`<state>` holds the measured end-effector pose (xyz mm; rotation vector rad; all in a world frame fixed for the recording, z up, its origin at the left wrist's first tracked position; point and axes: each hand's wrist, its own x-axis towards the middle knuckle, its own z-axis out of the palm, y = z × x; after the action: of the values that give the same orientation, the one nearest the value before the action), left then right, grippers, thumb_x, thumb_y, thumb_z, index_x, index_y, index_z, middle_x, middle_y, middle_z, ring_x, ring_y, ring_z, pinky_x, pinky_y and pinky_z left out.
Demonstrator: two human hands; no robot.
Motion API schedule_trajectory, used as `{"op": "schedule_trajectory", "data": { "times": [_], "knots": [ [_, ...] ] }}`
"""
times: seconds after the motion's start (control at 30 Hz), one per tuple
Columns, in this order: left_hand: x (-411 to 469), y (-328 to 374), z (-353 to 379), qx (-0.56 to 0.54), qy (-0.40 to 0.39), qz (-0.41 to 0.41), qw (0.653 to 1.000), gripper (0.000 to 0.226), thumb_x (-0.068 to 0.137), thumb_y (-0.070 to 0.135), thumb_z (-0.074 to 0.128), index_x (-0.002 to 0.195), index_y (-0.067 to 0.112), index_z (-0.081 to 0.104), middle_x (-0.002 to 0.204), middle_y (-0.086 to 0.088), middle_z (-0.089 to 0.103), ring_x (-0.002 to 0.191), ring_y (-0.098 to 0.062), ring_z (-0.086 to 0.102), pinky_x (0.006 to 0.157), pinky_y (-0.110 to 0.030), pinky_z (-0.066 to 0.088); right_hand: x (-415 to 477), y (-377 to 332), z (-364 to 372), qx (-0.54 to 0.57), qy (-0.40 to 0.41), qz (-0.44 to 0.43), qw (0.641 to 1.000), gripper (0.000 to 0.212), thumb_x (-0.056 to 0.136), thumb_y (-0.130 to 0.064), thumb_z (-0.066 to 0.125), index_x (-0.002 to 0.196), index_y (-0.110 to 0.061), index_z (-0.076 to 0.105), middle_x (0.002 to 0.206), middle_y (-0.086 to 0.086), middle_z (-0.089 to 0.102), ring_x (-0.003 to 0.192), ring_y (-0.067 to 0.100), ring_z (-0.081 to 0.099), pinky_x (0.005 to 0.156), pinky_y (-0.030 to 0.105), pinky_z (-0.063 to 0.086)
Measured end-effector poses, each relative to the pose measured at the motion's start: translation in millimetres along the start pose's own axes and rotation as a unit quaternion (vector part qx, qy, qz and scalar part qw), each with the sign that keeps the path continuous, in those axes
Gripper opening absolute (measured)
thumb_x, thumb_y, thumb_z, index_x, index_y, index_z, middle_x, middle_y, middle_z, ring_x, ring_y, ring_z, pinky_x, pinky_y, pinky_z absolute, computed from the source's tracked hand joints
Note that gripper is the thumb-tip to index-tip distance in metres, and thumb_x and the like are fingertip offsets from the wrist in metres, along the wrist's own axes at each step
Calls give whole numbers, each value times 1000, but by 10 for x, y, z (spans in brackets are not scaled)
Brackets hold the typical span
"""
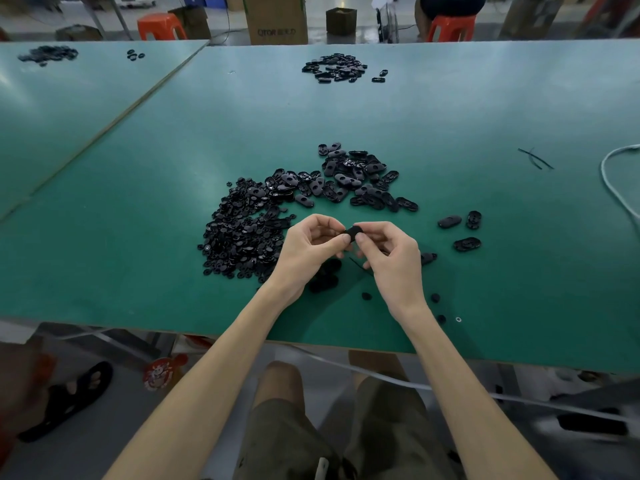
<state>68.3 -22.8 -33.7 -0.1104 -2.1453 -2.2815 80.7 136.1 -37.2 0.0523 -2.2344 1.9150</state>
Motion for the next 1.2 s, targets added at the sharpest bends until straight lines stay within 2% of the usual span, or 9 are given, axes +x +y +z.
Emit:
{"op": "schedule_trajectory", "data": {
  "times": [0.07, 0.27, 0.43, 0.63, 0.77, 0.93, 1.2],
  "knots": [
    [5, 10, 10, -1, 2, 0, 1000, 15, 89, -2, 75, 100, 2, 65, 89, -15, 72, 80, -21, 69, 71, -27, 58, 2, 2, -6, 15, 2, 8, 1000, 11, 97, -8, 71, 106, -14, 75, 90, -2, 77, 74, 11, 70, 68, 28, 54],
    [-2, 27, 22, 3, 0, 2, 1000, 14, 89, -2, 75, 98, 5, 66, 86, -7, 73, 79, -17, 70, 69, -24, 57, 0, 9, -19, 23, -3, 9, 1000, 8, 96, -10, 74, 103, -14, 75, 91, 0, 78, 78, 13, 70, 72, 31, 53],
    [-5, 36, 28, 13, -3, 0, 1000, 14, 90, -4, 74, 98, 6, 67, 87, -4, 74, 79, -15, 70, 69, -23, 57, -3, 3, -32, 22, -7, 8, 1000, 8, 94, -10, 75, 100, -15, 75, 89, -2, 78, 76, 9, 70, 70, 26, 52],
    [-15, 35, 24, 28, 1, 0, 1000, 18, 89, -10, 69, 95, 7, 67, 84, -3, 74, 70, -15, 69, 71, -23, 57, -14, -3, -23, 10, -16, 3, 1000, 10, 91, -6, 76, 97, -14, 77, 84, -6, 79, 73, 4, 72, 69, 20, 55],
    [-22, 41, 42, 35, 9, 7, 999, 21, 89, -14, 66, 94, 7, 67, 85, -6, 74, 72, -14, 71, 71, -21, 57, -16, -18, -17, -1, -22, 2, 1000, 11, 90, -4, 77, 96, -14, 77, 82, -5, 79, 75, 9, 74, 76, 30, 62],
    [-28, 46, 46, 40, 10, 12, 999, 19, 89, -14, 65, 95, 4, 67, 87, -9, 74, 72, -13, 71, 71, -21, 57, -23, -32, -13, 0, -22, 6, 1000, 13, 90, -4, 77, 95, -16, 78, 83, -4, 79, 78, 14, 76, 80, 37, 64],
    [-4, 10, 2, 45, 17, 8, 999, 16, 88, -8, 71, 94, 7, 70, 85, -7, 77, 73, -16, 73, 72, -24, 58, -19, -19, -3, 15, -21, 14, 1000, 11, 91, -4, 76, 96, -13, 77, 83, -1, 80, 77, 16, 77, 75, 33, 62]
  ]
}}
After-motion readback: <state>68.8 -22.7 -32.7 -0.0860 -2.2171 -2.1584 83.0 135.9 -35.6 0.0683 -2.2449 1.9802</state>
